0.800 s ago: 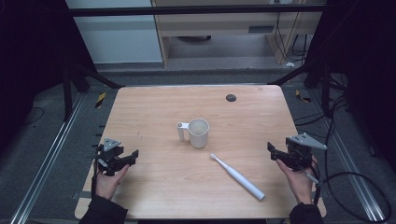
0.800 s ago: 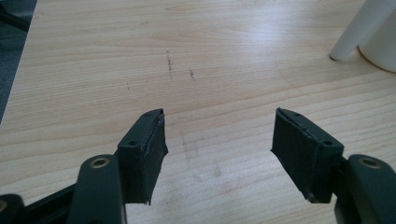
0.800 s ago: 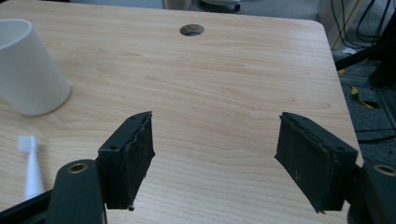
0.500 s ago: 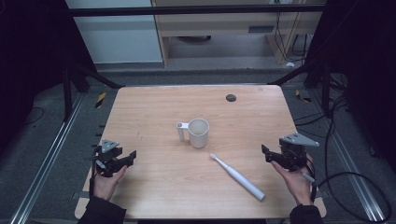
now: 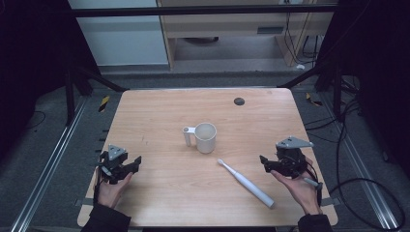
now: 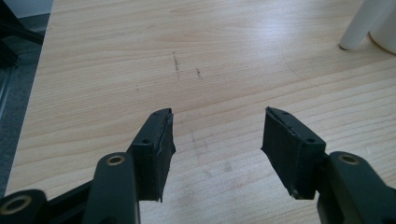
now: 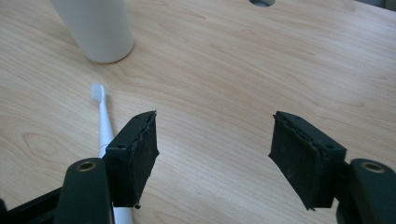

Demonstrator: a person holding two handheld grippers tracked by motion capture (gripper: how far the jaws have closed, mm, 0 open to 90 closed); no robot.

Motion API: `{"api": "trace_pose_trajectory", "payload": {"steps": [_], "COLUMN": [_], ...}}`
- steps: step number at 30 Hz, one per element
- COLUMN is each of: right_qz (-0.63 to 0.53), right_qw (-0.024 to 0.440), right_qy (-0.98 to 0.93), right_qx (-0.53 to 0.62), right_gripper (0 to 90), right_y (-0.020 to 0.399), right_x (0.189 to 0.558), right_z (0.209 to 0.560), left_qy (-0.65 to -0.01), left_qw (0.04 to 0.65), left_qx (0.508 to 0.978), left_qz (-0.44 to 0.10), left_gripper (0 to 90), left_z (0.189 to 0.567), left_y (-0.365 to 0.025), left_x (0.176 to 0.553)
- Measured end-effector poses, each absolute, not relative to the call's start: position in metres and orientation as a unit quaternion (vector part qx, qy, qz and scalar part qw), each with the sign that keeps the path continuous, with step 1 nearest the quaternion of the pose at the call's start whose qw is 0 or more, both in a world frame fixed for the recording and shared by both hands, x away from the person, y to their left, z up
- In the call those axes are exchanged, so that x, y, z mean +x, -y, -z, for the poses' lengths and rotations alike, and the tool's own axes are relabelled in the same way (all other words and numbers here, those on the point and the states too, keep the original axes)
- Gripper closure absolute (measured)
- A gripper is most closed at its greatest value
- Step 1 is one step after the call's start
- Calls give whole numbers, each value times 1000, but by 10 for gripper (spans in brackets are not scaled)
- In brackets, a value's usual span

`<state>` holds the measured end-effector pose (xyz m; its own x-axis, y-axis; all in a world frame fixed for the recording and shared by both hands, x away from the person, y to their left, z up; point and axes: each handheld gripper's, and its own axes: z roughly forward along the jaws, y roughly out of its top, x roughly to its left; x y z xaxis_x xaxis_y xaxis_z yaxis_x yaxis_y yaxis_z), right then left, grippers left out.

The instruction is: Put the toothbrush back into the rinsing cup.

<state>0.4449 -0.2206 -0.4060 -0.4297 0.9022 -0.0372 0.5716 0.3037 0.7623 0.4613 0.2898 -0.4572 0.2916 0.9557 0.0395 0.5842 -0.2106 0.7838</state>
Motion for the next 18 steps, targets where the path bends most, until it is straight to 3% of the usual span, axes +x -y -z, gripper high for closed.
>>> {"api": "trace_pose_trajectory", "payload": {"steps": [18], "right_qz": [-296], "right_qw": [187], "right_qy": [-825], "right_qx": [444], "right_gripper": [318], "right_y": [188], "right_x": [453], "right_z": [418], "left_qy": [-523], "left_qw": [331], "left_qx": [740], "left_qz": [-262], "left_gripper": [417], "left_z": [458], "left_y": [-286], "left_x": [462]}}
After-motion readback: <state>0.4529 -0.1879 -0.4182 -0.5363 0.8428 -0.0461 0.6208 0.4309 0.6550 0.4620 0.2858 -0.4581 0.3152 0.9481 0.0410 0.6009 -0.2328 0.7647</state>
